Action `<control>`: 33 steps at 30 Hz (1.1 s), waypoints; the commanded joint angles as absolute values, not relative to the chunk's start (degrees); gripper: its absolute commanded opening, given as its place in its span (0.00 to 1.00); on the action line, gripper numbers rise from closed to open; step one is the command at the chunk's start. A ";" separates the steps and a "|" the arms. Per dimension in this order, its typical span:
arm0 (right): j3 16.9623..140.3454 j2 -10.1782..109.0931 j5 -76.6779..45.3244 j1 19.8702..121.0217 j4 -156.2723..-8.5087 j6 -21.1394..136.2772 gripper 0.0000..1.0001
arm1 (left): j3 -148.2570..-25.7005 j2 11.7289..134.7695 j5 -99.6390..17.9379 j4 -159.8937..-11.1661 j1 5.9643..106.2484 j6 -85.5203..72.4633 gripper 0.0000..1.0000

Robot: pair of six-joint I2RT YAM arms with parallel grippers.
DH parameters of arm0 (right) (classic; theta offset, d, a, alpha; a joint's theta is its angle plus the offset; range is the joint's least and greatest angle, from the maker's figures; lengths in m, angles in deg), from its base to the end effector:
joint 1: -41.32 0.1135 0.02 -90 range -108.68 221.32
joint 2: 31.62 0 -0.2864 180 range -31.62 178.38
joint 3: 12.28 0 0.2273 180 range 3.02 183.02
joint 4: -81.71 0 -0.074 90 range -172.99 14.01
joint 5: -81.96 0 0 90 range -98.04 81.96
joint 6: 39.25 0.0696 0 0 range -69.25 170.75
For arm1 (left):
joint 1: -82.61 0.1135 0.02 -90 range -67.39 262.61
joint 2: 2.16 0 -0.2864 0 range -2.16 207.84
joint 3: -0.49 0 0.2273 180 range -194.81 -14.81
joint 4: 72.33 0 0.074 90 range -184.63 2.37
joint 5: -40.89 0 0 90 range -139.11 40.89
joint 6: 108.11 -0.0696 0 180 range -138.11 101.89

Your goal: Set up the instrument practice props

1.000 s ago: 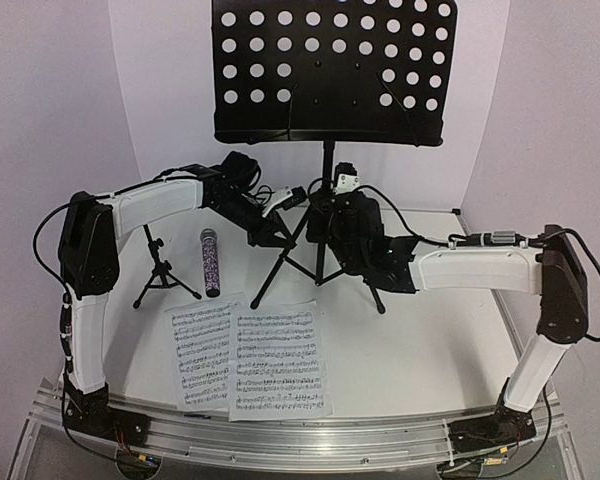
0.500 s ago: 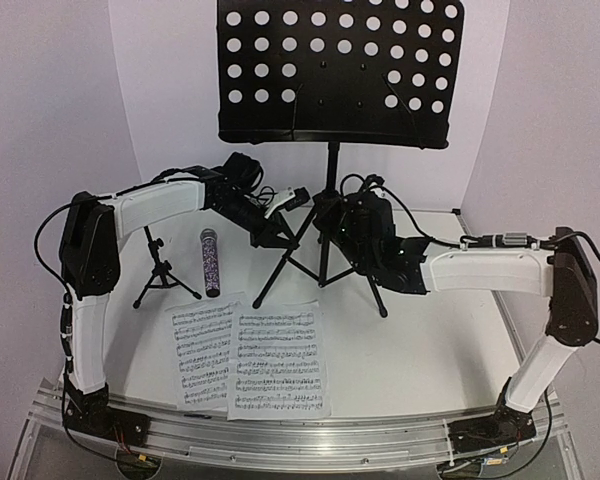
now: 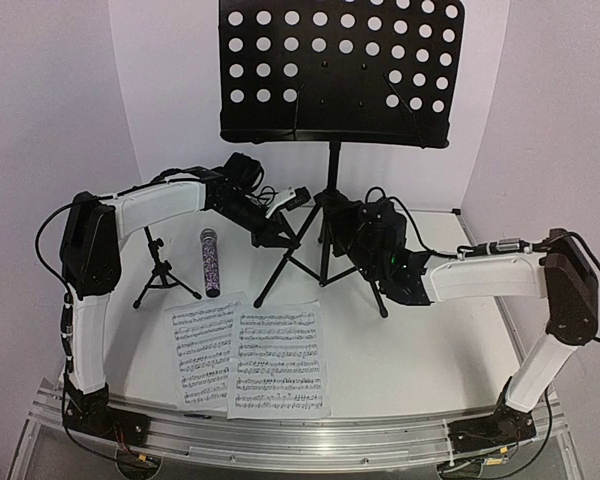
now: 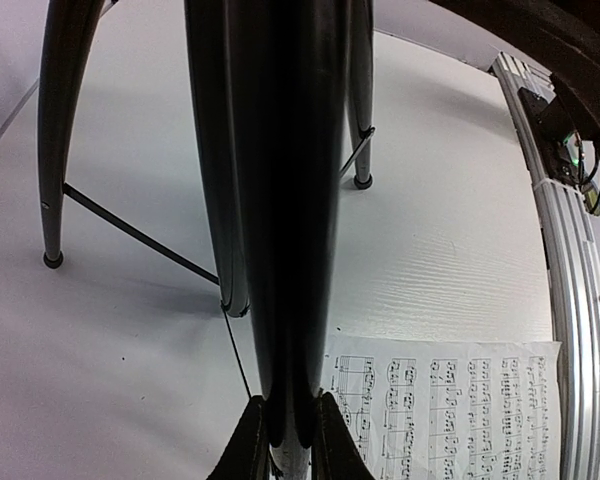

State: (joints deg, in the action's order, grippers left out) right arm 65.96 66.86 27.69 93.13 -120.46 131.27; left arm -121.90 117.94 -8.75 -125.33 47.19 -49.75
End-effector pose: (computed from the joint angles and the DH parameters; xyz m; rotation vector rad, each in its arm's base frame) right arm 0.2829 0.2939 0.3225 0.9249 1.4356 1.3217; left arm 0.3579 -0.3098 0.2720 1.5492 1.7818 -0.8875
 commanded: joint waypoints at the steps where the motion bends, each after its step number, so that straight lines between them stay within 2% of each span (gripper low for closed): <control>1: 63.06 72.19 32.05 90.59 -122.22 147.35 0.00 | -121.44 118.78 -8.67 -126.85 47.10 -51.33 0.00; 8: 63.30 73.29 31.96 90.58 -125.99 150.11 0.00 | -121.77 118.69 -8.77 -126.92 47.09 -51.42 0.00; 9: 63.11 72.99 31.83 90.62 -126.12 149.18 0.04 | -121.77 118.69 -8.77 -126.93 47.10 -51.46 0.00; 15: 60.03 69.51 31.59 90.61 -126.17 145.32 0.53 | -121.80 118.67 -8.86 -126.85 47.07 -51.55 0.00; 17: 59.03 67.41 30.52 90.58 -126.15 140.99 0.77 | -121.78 118.69 -8.81 -126.84 47.10 -51.59 0.00; 19: 58.34 64.88 28.63 90.62 -126.15 134.09 0.89 | -121.77 118.70 -8.78 -126.83 47.10 -51.61 0.00; 22: 57.80 60.04 23.99 90.56 -125.14 120.01 0.91 | -121.85 118.78 -8.73 -126.75 47.10 -51.59 0.00; 25: 59.95 53.99 18.02 90.74 -115.45 103.80 0.90 | -121.99 118.82 -8.68 -126.66 47.10 -51.68 0.00; 29: 69.19 49.40 17.20 94.15 -89.06 67.31 0.82 | -122.24 118.87 -8.58 -126.35 47.10 -51.68 0.00; 33: 70.88 50.51 25.62 99.97 -85.07 21.50 0.81 | -122.37 118.87 -8.62 -126.31 47.10 -51.87 0.00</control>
State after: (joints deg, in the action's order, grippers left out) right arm 68.55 50.79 21.23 94.84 -97.43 74.89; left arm -121.91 118.02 -8.69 -125.07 47.41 -49.79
